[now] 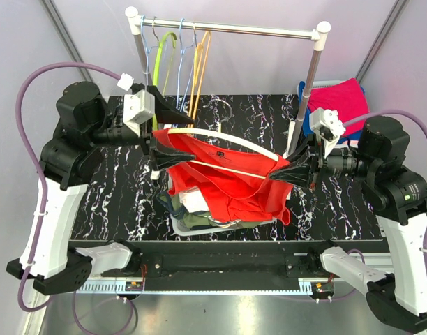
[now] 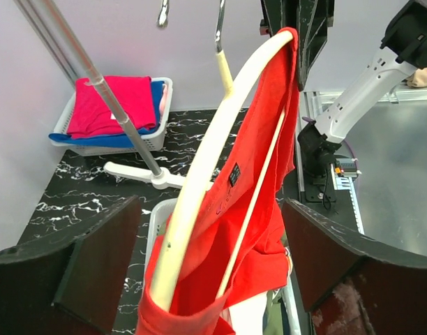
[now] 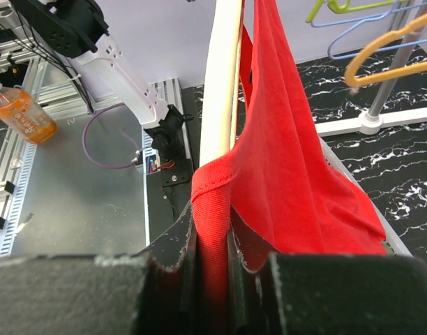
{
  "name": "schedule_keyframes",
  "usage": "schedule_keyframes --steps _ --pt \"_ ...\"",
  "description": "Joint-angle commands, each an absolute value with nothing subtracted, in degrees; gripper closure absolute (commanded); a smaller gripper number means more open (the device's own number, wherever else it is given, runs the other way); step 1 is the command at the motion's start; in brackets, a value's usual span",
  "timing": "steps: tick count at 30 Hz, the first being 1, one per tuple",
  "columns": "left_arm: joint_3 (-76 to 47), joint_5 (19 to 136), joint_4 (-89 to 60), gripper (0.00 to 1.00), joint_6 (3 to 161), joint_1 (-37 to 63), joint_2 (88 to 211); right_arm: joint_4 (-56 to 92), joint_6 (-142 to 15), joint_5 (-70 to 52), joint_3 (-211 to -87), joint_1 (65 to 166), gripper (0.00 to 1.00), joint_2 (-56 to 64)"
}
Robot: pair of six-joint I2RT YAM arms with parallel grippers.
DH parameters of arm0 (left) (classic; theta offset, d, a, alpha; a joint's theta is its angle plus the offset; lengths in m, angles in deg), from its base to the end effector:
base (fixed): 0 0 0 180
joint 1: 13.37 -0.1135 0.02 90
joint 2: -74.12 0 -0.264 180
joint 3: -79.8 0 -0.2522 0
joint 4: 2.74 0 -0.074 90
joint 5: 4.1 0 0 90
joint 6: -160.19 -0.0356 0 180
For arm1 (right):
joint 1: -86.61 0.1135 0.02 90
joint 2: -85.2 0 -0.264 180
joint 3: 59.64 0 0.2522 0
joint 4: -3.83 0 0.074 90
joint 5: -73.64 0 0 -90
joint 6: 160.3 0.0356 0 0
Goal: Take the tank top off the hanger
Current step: Pick up the hanger from the clothesline, then move the clothesline to the center of the board.
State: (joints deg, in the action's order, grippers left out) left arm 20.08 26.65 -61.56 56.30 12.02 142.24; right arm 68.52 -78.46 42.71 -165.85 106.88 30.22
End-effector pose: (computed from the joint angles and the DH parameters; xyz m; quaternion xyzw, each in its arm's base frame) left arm 0.1386 -0.0996 0.5470 0.5278 0.5011 -0.4253 0.5380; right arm 0.0984 0.0689 0.5049 -0.4637 0.5872 0.4417 0.4951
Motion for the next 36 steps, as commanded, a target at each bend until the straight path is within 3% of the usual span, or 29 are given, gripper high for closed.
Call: schedule_keyframes --steps 1,2,5,6,8,11,12,13,16,17,20,28,33,36 --pt "21.3 24.7 -58.8 0.19 57.0 12.7 143.2 63.8 -78.6 46.0 -169.3 107.4 1.00 29.9" --pt "21.6 24.6 -58.9 0.34 57.1 12.7 143.3 63.8 -78.6 45.9 -169.4 107.4 1.00 29.8" --pt "22.6 24.5 -58.8 0.59 57.3 12.7 143.2 63.6 -78.1 44.9 -169.0 107.4 1.00 29.7" --pt "22.6 24.8 -58.9 0.75 57.3 12.7 143.2 63.0 -77.8 43.1 -168.6 107.4 1.00 29.7" --pt "22.5 25.7 -58.9 0.82 57.2 12.7 142.8 61.5 -77.2 40.9 -166.9 107.4 1.00 30.2" --pt "21.4 26.4 -58.9 0.84 56.7 12.7 141.8 58.6 -75.5 37.9 -164.0 107.4 0.92 30.9" --pt "20.8 26.7 -58.9 0.84 56.5 12.7 141.6 58.1 -75.0 37.1 -163.4 107.5 0.83 31.4" --pt "20.6 27.1 -59.1 0.83 56.2 12.7 141.1 56.9 -74.5 35.9 -162.1 107.4 0.61 31.8" --pt "20.2 29.0 -60.0 0.87 54.4 12.7 139.9 55.5 -72.9 29.7 -160.5 107.5 0.42 33.4" --pt "20.3 30.1 -60.9 0.87 53.1 12.7 139.7 55.2 -72.2 25.3 -160.2 107.5 0.20 34.0" --pt "20.6 31.2 -62.6 0.89 51.0 12.7 138.6 54.3 -70.7 15.6 -158.7 107.4 0.00 37.0" --pt "19.8 32.3 -65.0 0.91 48.8 12.6 137.0 51.2 -65.3 -8.0 -154.2 107.4 0.00 44.8" --pt "19.4 32.7 -65.7 0.91 48.3 12.7 135.6 53.8 -62.2 -24.7 -154.1 107.4 0.00 43.7" --pt "19.1 32.6 -66.1 0.91 48.0 12.7 134.8 58.4 -61.0 -30.8 -154.0 107.5 0.10 40.1"
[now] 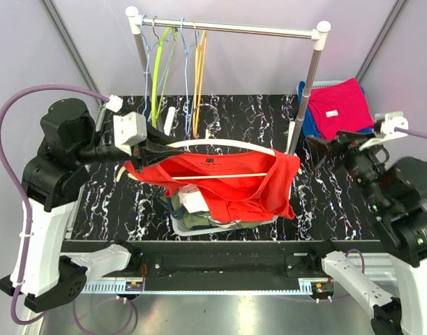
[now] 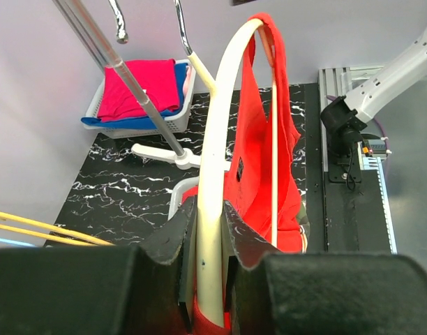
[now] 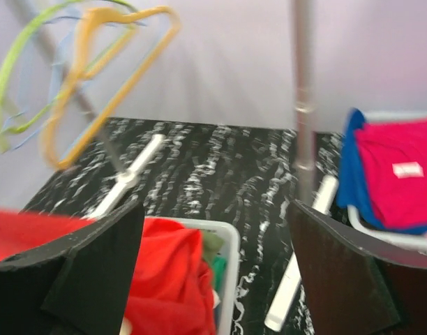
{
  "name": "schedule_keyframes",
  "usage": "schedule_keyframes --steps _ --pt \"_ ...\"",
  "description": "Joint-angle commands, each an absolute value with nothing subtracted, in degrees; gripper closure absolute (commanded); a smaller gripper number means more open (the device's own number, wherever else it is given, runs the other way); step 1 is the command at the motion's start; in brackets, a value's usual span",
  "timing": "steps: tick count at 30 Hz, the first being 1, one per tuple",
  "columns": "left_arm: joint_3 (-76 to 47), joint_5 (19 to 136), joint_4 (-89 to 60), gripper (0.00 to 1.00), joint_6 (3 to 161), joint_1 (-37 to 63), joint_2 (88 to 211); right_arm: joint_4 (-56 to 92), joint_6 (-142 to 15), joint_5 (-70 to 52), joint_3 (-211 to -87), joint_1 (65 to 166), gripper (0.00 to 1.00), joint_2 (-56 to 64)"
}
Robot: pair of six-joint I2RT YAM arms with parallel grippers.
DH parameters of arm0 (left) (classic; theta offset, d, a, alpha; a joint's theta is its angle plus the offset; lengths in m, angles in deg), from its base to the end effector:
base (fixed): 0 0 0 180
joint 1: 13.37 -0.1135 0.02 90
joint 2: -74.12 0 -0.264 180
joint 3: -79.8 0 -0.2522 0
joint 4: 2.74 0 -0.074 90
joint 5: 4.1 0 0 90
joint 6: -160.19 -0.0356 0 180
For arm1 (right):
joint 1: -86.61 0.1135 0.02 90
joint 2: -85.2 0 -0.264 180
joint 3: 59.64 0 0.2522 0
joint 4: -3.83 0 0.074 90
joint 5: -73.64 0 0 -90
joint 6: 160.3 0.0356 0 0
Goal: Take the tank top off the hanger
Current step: Move the clothesline to the center of the board.
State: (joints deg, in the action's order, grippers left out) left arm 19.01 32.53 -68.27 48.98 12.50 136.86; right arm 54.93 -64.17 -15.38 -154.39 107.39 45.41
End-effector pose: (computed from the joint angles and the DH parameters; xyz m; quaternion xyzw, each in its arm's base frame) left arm 0.1067 -0.0835 0.5434 0.5387 0.5067 -0.3649 0.5656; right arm 0.0664 0.0259 0.4963 -0.0933 0.6765 0.1757 0.7091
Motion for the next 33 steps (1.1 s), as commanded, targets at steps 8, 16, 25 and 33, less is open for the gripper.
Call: schedule_keyframes --steps 8,16,25,33 --pt "18.1 33.4 -67.4 0.91 46.7 12.6 132.7 57.1 -56.1 -35.9 -142.5 107.4 0.37 38.9" --pt "18.3 33.2 -67.7 0.92 46.9 12.6 131.8 56.3 -48.5 -33.2 -132.0 106.8 0.33 28.5" --pt "19.5 31.6 -67.7 0.92 48.1 12.6 131.7 52.0 -46.4 -39.6 -126.1 106.8 0.13 25.1" --pt "20.5 31.2 -67.7 0.92 48.6 12.6 131.8 50.6 -43.8 -37.0 -127.4 106.5 0.65 10.5"
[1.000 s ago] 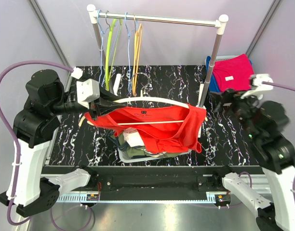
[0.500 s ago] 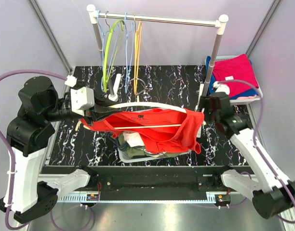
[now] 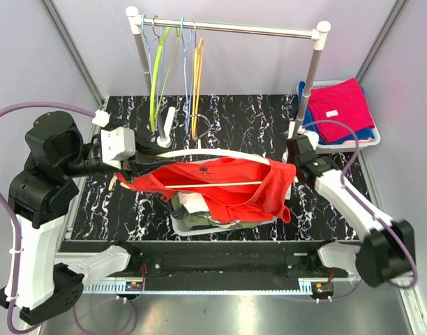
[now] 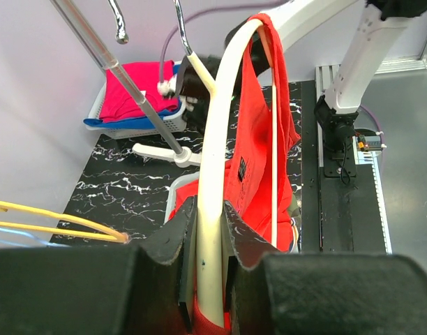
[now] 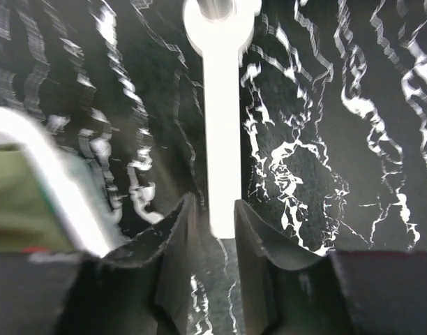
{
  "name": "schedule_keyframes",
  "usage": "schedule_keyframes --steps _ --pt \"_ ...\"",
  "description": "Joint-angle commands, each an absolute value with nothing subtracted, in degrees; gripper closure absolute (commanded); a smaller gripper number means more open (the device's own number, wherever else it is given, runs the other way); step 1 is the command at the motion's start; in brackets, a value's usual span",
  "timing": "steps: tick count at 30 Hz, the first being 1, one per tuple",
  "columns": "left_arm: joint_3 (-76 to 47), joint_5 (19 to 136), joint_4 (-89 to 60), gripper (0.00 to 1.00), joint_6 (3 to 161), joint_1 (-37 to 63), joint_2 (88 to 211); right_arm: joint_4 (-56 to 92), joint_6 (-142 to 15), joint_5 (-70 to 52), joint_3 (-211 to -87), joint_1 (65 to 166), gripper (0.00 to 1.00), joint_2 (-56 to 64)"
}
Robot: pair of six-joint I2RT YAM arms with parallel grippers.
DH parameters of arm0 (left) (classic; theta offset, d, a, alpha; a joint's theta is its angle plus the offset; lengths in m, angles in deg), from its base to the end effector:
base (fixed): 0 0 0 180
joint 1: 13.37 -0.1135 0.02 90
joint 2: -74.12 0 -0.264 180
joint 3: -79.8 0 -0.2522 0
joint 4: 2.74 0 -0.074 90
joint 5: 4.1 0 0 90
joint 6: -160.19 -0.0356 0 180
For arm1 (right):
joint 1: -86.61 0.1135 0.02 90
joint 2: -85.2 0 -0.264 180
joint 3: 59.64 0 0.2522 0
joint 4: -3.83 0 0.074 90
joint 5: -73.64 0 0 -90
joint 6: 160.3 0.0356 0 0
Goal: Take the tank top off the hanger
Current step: Move the clothesline to the center of the board.
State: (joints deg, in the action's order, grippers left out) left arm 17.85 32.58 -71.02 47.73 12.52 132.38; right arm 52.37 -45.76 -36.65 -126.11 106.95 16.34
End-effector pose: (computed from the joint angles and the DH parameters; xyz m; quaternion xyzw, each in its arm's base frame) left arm 0.0795 -0.0703 0.5419 0.5445 0.4976 -0.3572 0.5730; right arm 0.2335 0.0734 0.2658 0.0929 0.9249 -0.0278 0.3676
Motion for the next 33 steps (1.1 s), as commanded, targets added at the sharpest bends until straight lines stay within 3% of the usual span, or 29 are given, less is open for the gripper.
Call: schedule_keyframes --steps 1,4,6,17,25,27,31,32,33 --pt "20.5 31.2 -67.7 0.92 48.6 12.6 131.8 50.6 -43.8 -37.1 -127.7 106.5 0.65 8.3" --pt "20.6 31.3 -67.7 0.92 48.6 12.6 131.3 48.6 -43.8 -38.6 -127.6 106.4 0.63 6.8" --pt "20.6 31.3 -67.7 0.92 48.6 12.6 131.2 48.1 -44.1 -39.7 -127.4 106.2 0.53 6.5" --pt "22.2 30.5 -68.4 0.93 48.9 12.6 132.0 46.7 -45.9 -39.3 -128.2 104.7 0.51 -1.2" --pt "22.9 30.1 -68.8 0.93 48.9 12.6 131.9 47.7 -46.0 -37.8 -130.0 104.1 0.42 -3.7" --pt "23.2 29.9 -68.8 0.94 48.8 12.6 132.0 48.0 -46.1 -35.3 -131.1 103.7 0.45 -5.4" --pt "24.0 30.1 -69.2 0.94 48.6 12.6 131.9 48.0 -46.3 -32.2 -132.5 103.5 0.65 -8.5" --pt "24.2 30.1 -69.3 0.94 48.5 12.6 131.7 48.1 -46.3 -32.0 -132.7 103.4 0.75 -9.0" --pt "24.3 30.0 -69.4 0.94 48.4 12.6 131.8 48.1 -46.3 -32.0 -133.3 103.0 0.77 -9.8"
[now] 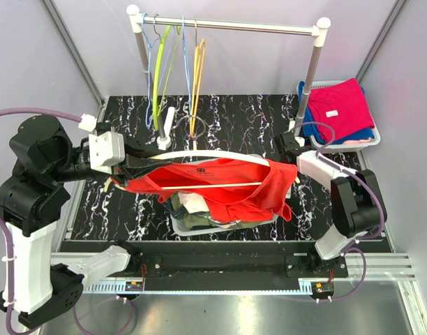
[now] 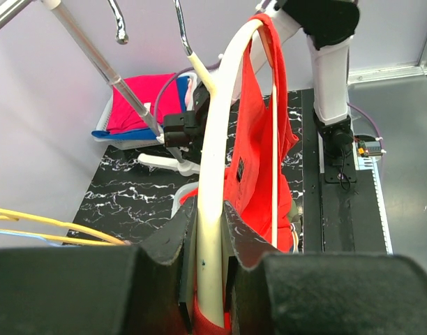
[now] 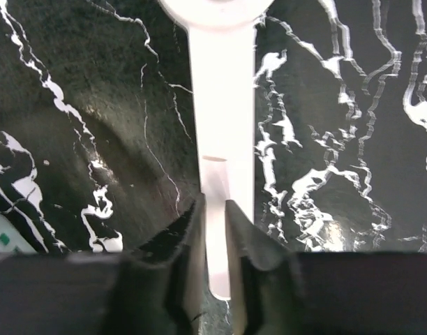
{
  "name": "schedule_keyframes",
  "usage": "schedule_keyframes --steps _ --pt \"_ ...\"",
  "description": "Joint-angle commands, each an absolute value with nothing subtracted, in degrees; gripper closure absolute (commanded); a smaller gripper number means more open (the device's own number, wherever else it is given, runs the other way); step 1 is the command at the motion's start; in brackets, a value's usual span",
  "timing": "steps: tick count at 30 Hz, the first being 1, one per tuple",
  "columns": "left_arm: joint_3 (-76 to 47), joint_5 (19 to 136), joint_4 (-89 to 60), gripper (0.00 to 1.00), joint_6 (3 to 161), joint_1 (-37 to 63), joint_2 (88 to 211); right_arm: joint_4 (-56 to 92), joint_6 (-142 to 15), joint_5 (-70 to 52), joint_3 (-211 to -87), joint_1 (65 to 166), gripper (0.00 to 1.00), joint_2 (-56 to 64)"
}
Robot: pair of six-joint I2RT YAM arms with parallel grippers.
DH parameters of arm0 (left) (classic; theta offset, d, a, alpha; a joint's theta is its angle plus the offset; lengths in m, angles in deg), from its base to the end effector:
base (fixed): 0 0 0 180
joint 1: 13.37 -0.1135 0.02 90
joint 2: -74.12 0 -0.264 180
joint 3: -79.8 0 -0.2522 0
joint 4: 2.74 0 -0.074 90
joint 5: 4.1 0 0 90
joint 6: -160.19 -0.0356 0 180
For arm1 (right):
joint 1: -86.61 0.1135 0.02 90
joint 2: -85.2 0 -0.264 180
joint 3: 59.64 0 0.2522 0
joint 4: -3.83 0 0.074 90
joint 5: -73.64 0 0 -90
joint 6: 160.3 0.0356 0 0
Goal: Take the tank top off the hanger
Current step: Move the clothesline to the center of the board.
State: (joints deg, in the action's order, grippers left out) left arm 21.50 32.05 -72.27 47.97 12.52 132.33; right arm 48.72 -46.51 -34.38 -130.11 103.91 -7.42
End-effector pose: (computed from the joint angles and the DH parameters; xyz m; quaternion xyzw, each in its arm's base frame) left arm 0.0666 -0.0643 0.5536 0.5467 0.4818 -0.3555 0.5853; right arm 0.2971 0.0810 0.1828 0.0859 0.9646 -0.0747 0.2379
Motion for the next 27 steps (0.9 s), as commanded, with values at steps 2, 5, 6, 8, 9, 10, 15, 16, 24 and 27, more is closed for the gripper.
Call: schedule_keyframes --steps 2,5,6,8,9,10,15,16,24,27 --pt "24.3 30.0 -69.9 0.94 47.9 12.6 131.7 48.2 -46.7 -31.9 -134.2 102.4 0.74 -10.4" --pt "24.3 30.0 -70.8 0.94 47.1 12.6 131.5 48.8 -47.7 -31.7 -136.4 100.8 0.73 -11.3" --pt "24.3 30.1 -70.9 0.94 46.9 12.6 131.6 49.4 -48.1 -31.4 -137.6 100.4 0.73 -11.6" --pt "24.5 30.1 -71.3 0.94 46.7 12.6 131.6 49.8 -49.2 -30.7 -138.8 99.1 0.73 -12.3" --pt "24.5 30.1 -71.6 0.94 46.5 12.6 131.6 49.9 -49.7 -30.5 -139.8 98.8 0.73 -13.1" --pt "24.5 30.1 -71.7 0.94 46.4 12.6 131.6 50.2 -50.5 -30.3 -140.5 98.3 0.73 -13.5" --pt "24.6 30.1 -72.0 0.95 46.1 12.6 131.7 51.3 -51.5 -27.6 -145.0 97.6 0.73 -17.1" --pt "24.7 30.1 -72.0 0.95 46.1 12.6 131.8 51.5 -51.4 -26.4 -145.8 97.6 0.73 -17.7" --pt "24.1 30.9 -72.0 0.95 45.8 12.6 131.7 55.0 -51.6 -23.4 -154.0 97.6 0.76 -21.3" --pt "23.4 31.7 -72.0 0.95 45.5 12.6 131.4 54.6 -51.4 -20.8 -152.5 97.6 0.80 -17.3"
